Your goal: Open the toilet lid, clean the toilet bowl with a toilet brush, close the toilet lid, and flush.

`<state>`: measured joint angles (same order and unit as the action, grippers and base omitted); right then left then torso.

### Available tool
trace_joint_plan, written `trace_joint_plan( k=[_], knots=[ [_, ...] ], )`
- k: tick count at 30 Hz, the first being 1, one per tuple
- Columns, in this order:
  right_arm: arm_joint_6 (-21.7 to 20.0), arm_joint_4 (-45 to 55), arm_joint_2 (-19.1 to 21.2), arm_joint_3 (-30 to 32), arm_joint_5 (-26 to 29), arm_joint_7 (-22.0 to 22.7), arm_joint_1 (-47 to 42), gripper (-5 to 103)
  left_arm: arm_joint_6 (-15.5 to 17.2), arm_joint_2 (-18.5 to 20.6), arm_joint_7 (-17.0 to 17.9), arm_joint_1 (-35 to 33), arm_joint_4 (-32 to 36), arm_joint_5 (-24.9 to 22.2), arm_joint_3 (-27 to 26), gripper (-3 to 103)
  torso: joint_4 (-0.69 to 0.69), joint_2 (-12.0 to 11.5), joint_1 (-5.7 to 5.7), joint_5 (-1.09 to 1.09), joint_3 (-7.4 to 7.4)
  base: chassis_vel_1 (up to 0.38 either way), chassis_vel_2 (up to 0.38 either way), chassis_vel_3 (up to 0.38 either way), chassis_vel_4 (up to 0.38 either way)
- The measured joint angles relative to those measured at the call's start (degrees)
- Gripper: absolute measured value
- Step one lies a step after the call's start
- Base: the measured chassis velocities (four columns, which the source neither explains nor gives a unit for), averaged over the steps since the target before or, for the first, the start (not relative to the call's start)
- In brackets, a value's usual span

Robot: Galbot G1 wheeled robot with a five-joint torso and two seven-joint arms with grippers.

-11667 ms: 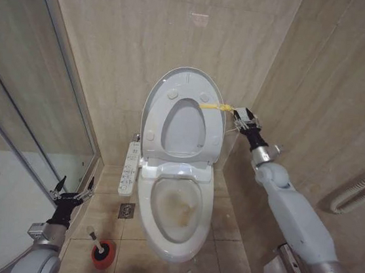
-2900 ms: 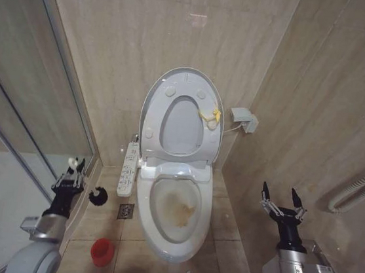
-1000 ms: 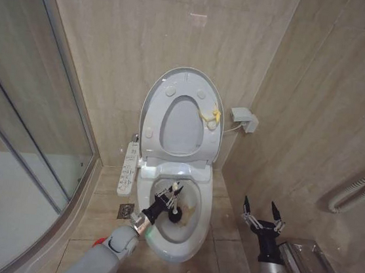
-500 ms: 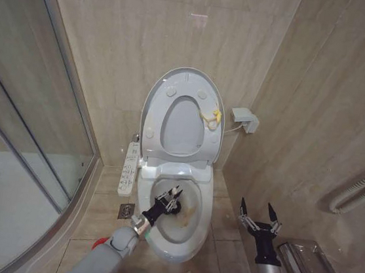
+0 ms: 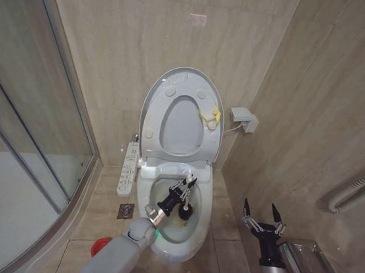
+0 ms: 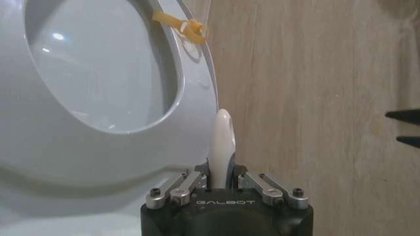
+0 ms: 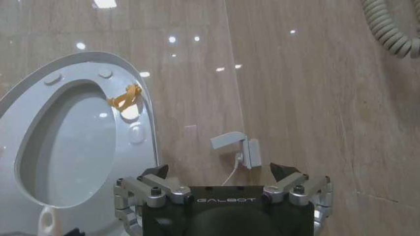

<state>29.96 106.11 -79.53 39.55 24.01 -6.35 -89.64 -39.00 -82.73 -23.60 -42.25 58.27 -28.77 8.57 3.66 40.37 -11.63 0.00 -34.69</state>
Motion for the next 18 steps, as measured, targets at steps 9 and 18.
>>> trace_joint_plan(
  k=[9,18],
  knots=[
    [0.1,-1.2,0.4,-0.2,0.1,0.0,1.0,100,-1.6,-1.3,-1.8,1.0,-6.3,0.7,0.0,20,-0.03,0.0,0.02,-0.02,0.00,0.000,0.000,0.000,0.000],
    [0.3,-1.6,0.5,-0.3,0.1,0.0,1.0,100,-0.3,-3.2,-1.5,3.8,-0.4,-3.0,0.6,20,0.04,0.0,-0.02,0.00,-0.03,0.000,0.000,0.000,0.000]
  ],
)
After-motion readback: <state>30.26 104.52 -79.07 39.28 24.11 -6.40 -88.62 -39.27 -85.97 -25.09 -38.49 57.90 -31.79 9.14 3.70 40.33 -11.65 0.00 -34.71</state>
